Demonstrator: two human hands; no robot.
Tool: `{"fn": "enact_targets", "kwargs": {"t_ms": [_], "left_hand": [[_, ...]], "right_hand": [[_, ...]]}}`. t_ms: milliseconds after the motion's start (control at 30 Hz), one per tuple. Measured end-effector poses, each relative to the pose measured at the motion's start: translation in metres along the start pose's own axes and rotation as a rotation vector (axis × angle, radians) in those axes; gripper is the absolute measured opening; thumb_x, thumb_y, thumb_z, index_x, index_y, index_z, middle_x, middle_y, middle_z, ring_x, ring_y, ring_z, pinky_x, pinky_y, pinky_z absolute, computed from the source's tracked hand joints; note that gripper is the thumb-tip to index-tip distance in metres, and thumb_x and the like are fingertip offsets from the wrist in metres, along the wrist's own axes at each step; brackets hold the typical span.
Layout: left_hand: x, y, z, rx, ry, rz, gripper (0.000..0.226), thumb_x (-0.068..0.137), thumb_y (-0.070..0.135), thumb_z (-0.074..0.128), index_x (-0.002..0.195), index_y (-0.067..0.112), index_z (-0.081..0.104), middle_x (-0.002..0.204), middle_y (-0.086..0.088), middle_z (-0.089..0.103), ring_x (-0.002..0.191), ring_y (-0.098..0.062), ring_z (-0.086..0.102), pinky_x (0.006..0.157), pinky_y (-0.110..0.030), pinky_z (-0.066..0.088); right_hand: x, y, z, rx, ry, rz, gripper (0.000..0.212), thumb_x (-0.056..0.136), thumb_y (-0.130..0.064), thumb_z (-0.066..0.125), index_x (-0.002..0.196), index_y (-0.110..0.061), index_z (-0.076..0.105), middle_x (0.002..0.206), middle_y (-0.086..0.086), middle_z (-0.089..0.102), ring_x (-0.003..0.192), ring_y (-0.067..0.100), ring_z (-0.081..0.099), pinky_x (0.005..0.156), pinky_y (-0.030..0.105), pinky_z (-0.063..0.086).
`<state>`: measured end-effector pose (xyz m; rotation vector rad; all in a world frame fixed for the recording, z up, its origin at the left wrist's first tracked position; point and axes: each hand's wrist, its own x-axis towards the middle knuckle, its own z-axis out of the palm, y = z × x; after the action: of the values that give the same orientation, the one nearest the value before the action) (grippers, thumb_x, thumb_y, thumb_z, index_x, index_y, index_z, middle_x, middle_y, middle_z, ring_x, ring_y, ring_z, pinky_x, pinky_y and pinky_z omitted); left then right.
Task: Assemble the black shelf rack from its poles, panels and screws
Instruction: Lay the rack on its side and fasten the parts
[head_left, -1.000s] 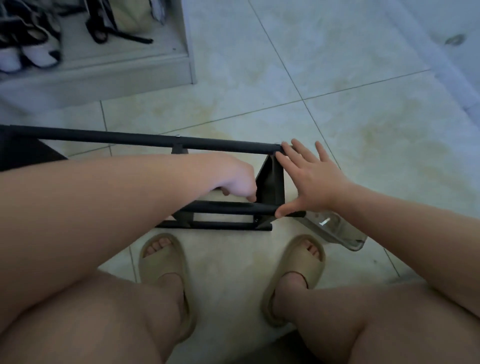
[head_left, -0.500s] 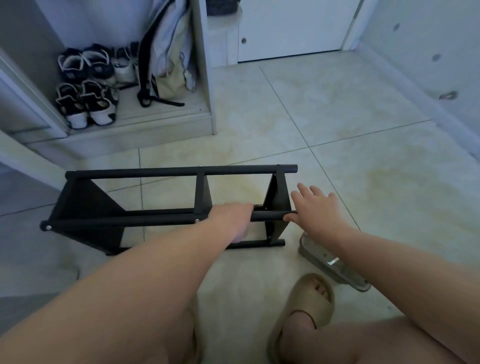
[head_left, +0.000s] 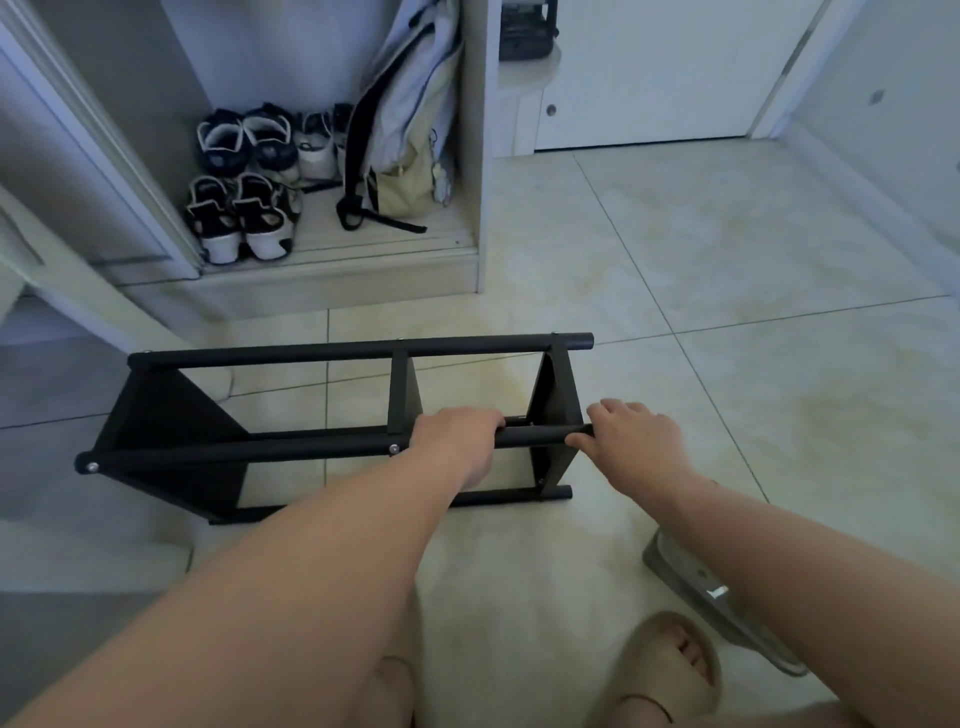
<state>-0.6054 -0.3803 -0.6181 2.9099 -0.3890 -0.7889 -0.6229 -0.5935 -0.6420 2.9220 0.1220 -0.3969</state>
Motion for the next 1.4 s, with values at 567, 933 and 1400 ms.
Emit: {"fn": "enact_targets", "kwargs": {"t_ms": [567,933,1400], "left_hand": [[-0.050,0.085,0.000,-0.057,0.011,0.196,0.078,0.091,0.064,0.050,0.157,0.032,0.023,0.163,0.002,0.026,0.150,-0.031,0.017,0.118,-0.049,0.026],[-0.006,0.197,0.077,0.208,-0.139,0.506,0.068,0.100,0.052,0.048,0.157,0.026,0.022,0.166,-0.006,0.015,0.153,-0.032,0.009,0.121,-0.049,0.021],[0.134,0.230,0.174,-0.280,-0.251,0.230,0.043,0.101,0.036,0.048,0.139,0.016,0.043,0.132,-0.011,0.059,0.120,-0.034,0.056,0.099,-0.043,0.047]], "right_hand": [[-0.137,0.111,0.009,0.146,-0.115,0.244,0.078,0.099,-0.071,0.018,0.162,-0.031,-0.003,0.171,-0.003,-0.009,0.157,0.024,-0.012,0.124,0.057,0.010],[-0.145,0.182,0.097,0.386,-0.430,0.299,0.076,0.103,-0.060,0.038,0.163,-0.027,0.005,0.169,0.003,0.017,0.154,0.027,0.019,0.122,0.050,0.026],[-0.059,0.183,0.254,0.243,-0.580,-0.002,0.039,0.099,-0.020,0.057,0.137,-0.029,0.057,0.133,0.000,0.062,0.119,0.026,0.060,0.087,0.035,0.052]]}}
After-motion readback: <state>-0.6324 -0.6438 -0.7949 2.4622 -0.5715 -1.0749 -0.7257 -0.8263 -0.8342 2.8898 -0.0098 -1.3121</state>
